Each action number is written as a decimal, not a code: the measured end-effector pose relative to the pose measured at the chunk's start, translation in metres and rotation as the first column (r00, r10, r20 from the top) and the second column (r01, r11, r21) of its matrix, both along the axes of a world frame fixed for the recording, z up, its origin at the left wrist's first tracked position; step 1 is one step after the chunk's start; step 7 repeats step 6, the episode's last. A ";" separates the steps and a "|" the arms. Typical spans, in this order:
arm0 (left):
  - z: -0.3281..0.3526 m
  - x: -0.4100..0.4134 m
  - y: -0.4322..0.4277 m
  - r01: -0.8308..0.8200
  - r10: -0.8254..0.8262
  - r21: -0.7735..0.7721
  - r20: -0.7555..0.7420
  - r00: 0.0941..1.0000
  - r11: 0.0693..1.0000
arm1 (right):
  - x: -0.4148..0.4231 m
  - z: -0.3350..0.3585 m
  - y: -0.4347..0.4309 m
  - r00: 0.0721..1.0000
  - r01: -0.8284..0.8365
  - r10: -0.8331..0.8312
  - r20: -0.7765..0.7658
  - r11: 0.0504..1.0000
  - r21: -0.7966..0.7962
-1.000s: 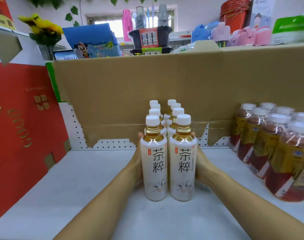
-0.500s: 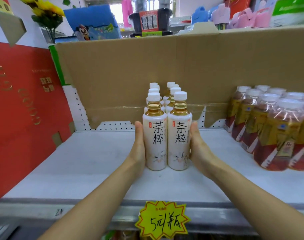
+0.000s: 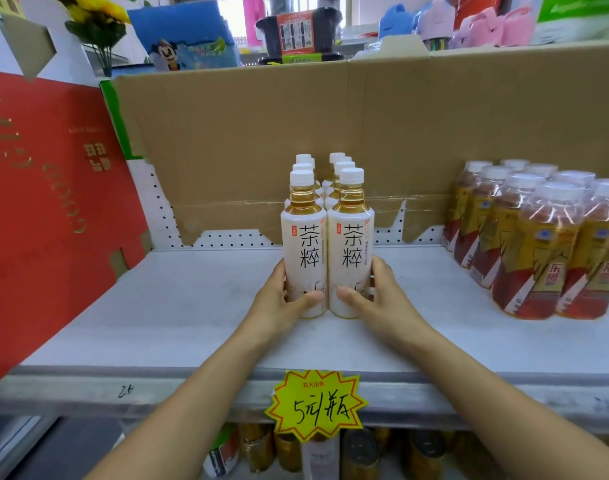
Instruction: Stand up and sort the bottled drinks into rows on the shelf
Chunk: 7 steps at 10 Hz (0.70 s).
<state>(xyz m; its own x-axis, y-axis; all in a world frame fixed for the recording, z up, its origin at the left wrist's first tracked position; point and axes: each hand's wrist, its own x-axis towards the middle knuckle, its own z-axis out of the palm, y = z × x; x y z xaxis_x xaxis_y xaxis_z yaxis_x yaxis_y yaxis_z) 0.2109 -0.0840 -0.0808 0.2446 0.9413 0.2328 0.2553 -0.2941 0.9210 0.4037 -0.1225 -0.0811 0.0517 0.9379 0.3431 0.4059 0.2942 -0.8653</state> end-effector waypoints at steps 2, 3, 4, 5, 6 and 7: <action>0.009 0.003 -0.006 0.001 0.001 0.040 -0.052 0.999 0.999 | -0.003 0.007 -0.002 0.999 -0.031 0.029 -0.045 0.998 -0.047; 0.017 0.002 -0.011 0.020 -0.020 -0.013 -0.069 0.997 1.000 | -0.004 0.015 -0.005 0.997 -0.062 0.055 -0.060 0.992 -0.114; 0.023 -0.008 -0.022 -0.057 0.053 -0.084 -0.049 0.997 0.995 | -0.003 0.016 -0.013 0.997 -0.071 0.072 0.000 0.988 -0.140; 0.020 -0.020 -0.061 -0.243 0.245 0.112 0.001 0.970 0.963 | 0.001 0.023 -0.038 0.981 -0.073 0.096 0.169 0.988 -0.138; -0.007 -0.043 -0.123 -0.342 0.336 0.398 0.087 0.938 0.851 | 0.014 0.029 -0.061 0.914 0.013 0.037 0.403 0.993 -0.121; -0.007 -0.043 -0.123 -0.342 0.336 0.398 0.087 0.938 0.851 | 0.014 0.029 -0.061 0.914 0.013 0.037 0.403 0.993 -0.121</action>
